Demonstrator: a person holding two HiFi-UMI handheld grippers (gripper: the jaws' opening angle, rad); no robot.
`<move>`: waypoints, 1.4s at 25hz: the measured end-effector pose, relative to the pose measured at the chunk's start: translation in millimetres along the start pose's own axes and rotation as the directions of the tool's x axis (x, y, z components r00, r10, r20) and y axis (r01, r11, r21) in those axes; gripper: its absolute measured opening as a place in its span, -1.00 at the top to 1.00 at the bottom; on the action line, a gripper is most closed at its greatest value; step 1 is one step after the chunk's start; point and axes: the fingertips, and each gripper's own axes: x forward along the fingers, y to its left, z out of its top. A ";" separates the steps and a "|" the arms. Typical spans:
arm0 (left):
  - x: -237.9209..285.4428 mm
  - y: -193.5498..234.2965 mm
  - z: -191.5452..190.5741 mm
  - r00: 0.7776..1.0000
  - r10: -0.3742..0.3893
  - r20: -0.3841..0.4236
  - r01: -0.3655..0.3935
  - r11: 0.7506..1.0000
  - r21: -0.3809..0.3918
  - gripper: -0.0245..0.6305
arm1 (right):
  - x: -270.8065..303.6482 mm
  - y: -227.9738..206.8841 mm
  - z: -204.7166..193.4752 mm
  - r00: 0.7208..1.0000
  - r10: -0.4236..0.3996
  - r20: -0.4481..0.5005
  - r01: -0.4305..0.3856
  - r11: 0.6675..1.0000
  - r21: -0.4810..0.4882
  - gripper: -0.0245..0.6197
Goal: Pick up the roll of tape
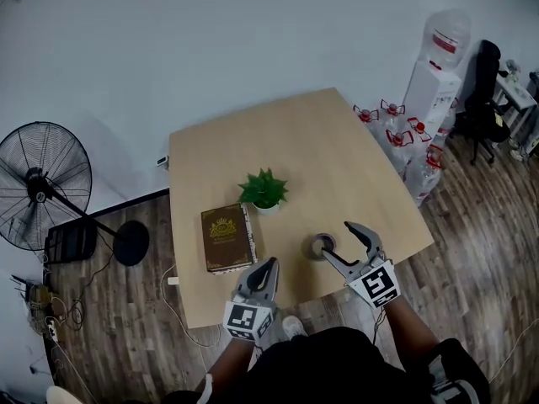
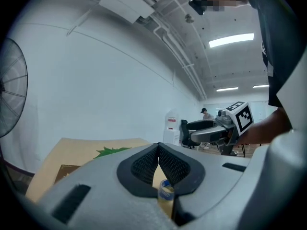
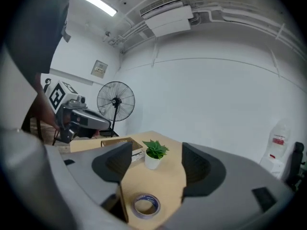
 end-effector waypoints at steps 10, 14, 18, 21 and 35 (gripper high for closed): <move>22.5 20.7 4.3 0.999 0.037 0.003 -0.037 0.999 -0.021 0.93 | 48.5 12.0 -64.8 0.942 0.182 -0.283 -0.243 0.949 -0.200 -0.37; 30.3 24.9 -0.5 0.997 0.082 -0.013 -0.082 0.996 -0.033 0.93 | 58.0 23.0 -106.8 0.870 0.264 -0.417 -0.380 0.897 -0.224 -0.37; 33.5 32.6 -1.0 0.991 0.131 -0.023 -0.131 0.991 -0.030 0.93 | 62.3 37.3 -146.1 0.783 0.319 -0.533 -0.503 0.830 -0.242 -0.37; 32.0 41.8 -2.3 0.985 0.171 -0.030 -0.172 0.985 -0.026 0.93 | 64.3 45.0 -171.1 0.717 0.342 -0.608 -0.582 0.774 -0.251 -0.36; 18.8 64.0 -16.1 0.957 0.282 -0.061 -0.285 0.957 -0.046 0.93 | 65.0 60.8 -242.3 0.527 0.346 -0.776 -0.748 0.622 -0.231 -0.36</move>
